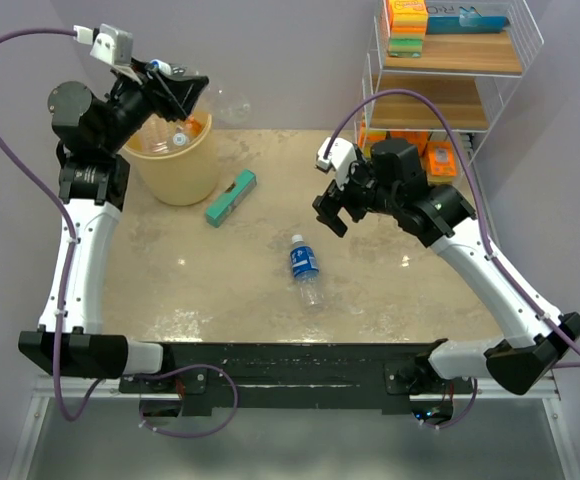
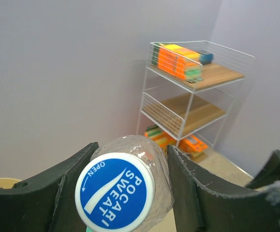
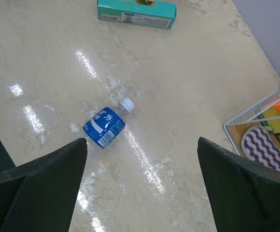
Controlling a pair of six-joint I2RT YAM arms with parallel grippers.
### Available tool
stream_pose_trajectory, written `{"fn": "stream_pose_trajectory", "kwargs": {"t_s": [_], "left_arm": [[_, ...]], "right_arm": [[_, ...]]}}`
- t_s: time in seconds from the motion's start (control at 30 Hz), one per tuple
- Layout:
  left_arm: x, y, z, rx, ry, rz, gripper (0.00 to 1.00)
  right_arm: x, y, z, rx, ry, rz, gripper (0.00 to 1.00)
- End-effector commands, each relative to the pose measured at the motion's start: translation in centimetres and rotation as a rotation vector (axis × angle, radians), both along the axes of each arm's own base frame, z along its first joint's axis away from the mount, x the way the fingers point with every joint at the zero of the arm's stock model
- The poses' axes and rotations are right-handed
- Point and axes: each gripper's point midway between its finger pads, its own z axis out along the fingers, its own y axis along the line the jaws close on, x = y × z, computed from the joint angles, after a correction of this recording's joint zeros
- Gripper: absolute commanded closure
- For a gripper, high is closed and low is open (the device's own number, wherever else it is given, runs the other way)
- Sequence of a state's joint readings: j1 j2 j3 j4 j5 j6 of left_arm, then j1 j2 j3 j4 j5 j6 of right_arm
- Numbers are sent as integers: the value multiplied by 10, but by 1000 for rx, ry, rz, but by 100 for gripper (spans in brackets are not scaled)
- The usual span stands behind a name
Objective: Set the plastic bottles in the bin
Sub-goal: Place the plastic bottle in the trash bin.
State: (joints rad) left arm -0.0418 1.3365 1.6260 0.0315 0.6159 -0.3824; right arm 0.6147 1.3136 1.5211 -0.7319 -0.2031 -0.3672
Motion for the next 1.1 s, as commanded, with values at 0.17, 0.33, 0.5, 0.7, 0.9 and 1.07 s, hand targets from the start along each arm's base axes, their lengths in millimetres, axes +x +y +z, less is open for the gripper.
{"fn": "stream_pose_trajectory", "kwargs": {"t_s": [0.17,0.33,0.5,0.7,0.9,1.07], "left_arm": [[56,48,-1,99,-39,300,100],[85,63,-9,151,-41,379,100],[125,81,-26,185,-21,475,100],[159,98,-52,233,13,565,100],[178,108,-82,272,43,612,100],[193,115,-101,300,68,648,100]], "right_arm": [[7,-10,17,26,-70,-55,1],[12,-11,12,12,-64,-69,1],[17,-10,6,2,-56,-74,1],[21,-12,-3,-17,-45,-87,1],[25,-14,-8,-27,-39,-94,1],[26,-15,-13,-36,-29,-99,1]]}}
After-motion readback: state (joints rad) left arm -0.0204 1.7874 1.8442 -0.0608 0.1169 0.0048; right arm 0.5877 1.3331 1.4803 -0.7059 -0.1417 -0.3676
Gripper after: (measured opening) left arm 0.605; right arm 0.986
